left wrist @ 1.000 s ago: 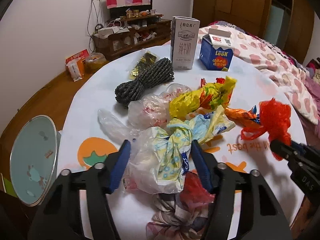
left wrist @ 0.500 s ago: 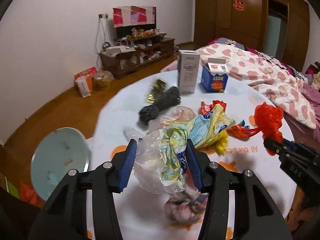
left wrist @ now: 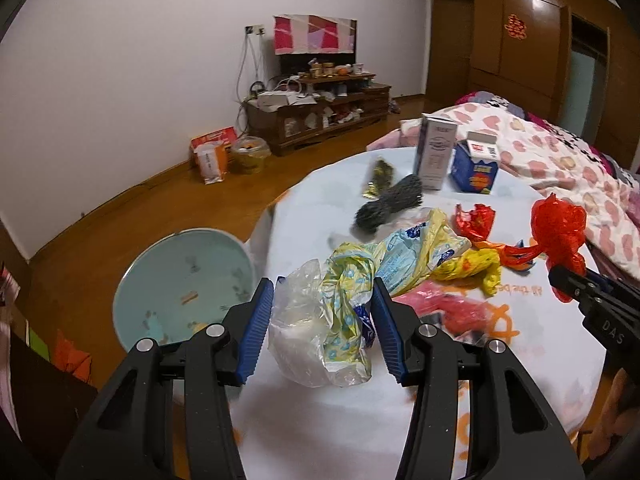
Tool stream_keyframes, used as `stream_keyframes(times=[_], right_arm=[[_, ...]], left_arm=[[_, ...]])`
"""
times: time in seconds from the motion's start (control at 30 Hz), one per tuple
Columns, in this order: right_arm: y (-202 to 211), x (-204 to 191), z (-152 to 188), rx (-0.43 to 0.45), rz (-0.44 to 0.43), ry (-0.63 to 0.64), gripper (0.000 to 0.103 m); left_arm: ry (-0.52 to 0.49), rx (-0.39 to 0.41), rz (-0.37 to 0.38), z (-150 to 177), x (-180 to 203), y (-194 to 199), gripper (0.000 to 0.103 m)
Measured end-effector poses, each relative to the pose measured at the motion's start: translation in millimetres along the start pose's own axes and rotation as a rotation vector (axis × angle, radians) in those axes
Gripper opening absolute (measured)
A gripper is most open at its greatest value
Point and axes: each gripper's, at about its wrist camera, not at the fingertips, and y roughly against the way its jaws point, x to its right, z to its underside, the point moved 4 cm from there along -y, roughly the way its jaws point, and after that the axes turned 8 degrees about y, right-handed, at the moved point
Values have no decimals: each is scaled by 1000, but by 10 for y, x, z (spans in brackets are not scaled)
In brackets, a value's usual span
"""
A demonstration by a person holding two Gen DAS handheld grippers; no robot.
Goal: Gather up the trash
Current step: 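Carry the printed bags with the left tool while the right tool carries the red bag over the blue bin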
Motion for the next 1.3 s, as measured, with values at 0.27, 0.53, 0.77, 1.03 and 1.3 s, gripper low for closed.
stream_keyframes(times=[0.27, 0.53, 0.77, 1.03, 1.3], right_arm=[[-65, -434, -50, -10, -60, 50, 22], [-178, -878, -120, -20, -116, 113, 22], [-296, -1268, -184, -28, -169, 162, 22], [-430, -1699, -265, -36, -219, 215, 22], [-616, -2051, -362, -51, -257, 243, 22]], left_arm=[[30, 21, -57, 10, -359, 104, 49], [93, 18, -115, 31, -803, 128, 49], [138, 11, -171, 33, -1145, 104, 49], [188, 4, -219, 33, -1460, 50, 49], [220, -5, -276, -17, -1731, -64, 49]])
